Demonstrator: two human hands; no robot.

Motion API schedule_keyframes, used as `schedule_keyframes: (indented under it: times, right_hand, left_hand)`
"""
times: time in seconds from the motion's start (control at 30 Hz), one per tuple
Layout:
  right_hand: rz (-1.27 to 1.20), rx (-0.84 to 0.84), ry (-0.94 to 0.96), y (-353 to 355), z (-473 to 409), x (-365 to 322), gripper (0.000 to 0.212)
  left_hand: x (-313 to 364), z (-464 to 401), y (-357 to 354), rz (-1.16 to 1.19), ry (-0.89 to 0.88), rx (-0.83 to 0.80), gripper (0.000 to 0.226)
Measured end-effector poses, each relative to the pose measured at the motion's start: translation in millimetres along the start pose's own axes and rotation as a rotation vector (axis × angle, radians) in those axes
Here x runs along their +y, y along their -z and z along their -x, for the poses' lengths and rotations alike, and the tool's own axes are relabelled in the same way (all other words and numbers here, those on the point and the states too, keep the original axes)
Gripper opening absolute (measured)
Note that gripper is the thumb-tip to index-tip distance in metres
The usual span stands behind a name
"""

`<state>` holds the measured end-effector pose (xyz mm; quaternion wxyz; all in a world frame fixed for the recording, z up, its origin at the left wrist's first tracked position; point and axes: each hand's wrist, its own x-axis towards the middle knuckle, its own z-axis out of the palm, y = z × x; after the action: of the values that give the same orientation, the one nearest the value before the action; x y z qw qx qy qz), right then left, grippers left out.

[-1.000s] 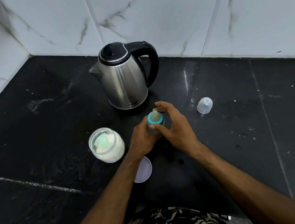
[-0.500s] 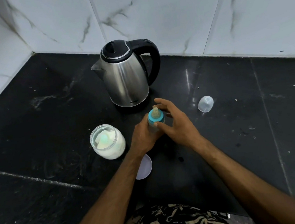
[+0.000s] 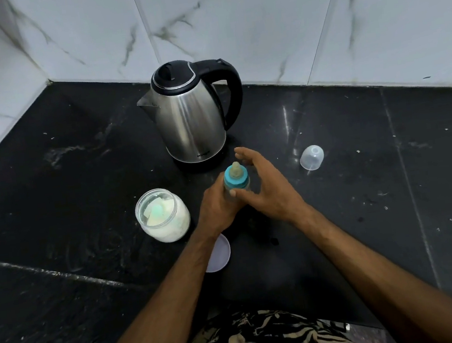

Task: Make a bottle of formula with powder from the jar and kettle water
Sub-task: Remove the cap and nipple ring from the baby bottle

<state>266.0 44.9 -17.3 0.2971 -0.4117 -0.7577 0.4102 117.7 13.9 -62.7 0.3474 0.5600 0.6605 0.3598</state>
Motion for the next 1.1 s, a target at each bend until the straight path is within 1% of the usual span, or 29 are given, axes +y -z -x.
schedule_keyframes:
  times: [0.07, 0.17, 0.2, 0.3, 0.37, 0.4, 0.47, 0.53, 0.57, 0.67, 0.77, 0.83, 0.9, 0.97, 1.1]
  right_hand:
    - [0.035, 0.049, -0.026, -4, -2, -3, 0.086]
    - [0.064, 0.166, -0.055, -13, -5, -10, 0.077]
    - [0.053, 0.178, -0.058, -14, -6, -11, 0.073]
    - [-0.016, 0.094, -0.034, -9, -3, -9, 0.068]
    - [-0.036, 0.042, -0.016, -6, -2, -5, 0.069]
    - [-0.022, 0.045, -0.011, -6, -3, -4, 0.072]
    - [0.025, 0.112, -0.024, -11, -5, -5, 0.074]
    - [0.044, 0.202, -0.036, -16, -7, -9, 0.069]
    - [0.04, 0.22, -0.033, -17, -7, -11, 0.067]
    - [-0.002, 0.146, -0.018, -13, -6, -11, 0.065]
    - [-0.038, 0.079, -0.005, -9, -4, -8, 0.072]
    - [0.005, 0.135, -0.018, -13, -5, -7, 0.077]
    - [0.043, 0.221, -0.039, -18, -6, -9, 0.074]
    - [0.045, 0.245, -0.035, -19, -6, -10, 0.069]
    - [-0.014, 0.111, 0.0, -12, -4, -10, 0.068]
  left_hand:
    - [0, -1, -1, -0.021, -0.003, -0.004, 0.054]
    - [2, -2, -2, -0.037, 0.002, -0.011, 0.059]
    - [1, -2, -1, -0.034, 0.003, -0.006, 0.061]
    - [-2, -2, -2, -0.025, -0.012, 0.004, 0.06]
    - [-3, -2, -2, -0.03, -0.02, 0.009, 0.056]
    - [-3, -3, -3, -0.039, -0.022, 0.008, 0.054]
    - [-2, -3, -3, -0.051, -0.025, -0.001, 0.054]
    - [-2, -3, -3, -0.031, -0.016, 0.004, 0.06]
    - [-2, -2, -2, -0.023, -0.014, 0.012, 0.062]
    - [-5, -2, -2, -0.025, -0.031, 0.02, 0.06]
    - [-5, -3, -3, -0.045, -0.051, 0.019, 0.054]
    - [-4, -4, -3, -0.065, -0.032, 0.006, 0.055]
    - [-3, -4, -4, -0.041, -0.025, 0.005, 0.059]
    - [-3, -3, -4, -0.026, -0.029, 0.019, 0.062]
    - [-5, -4, -4, -0.049, -0.035, 0.024, 0.053]
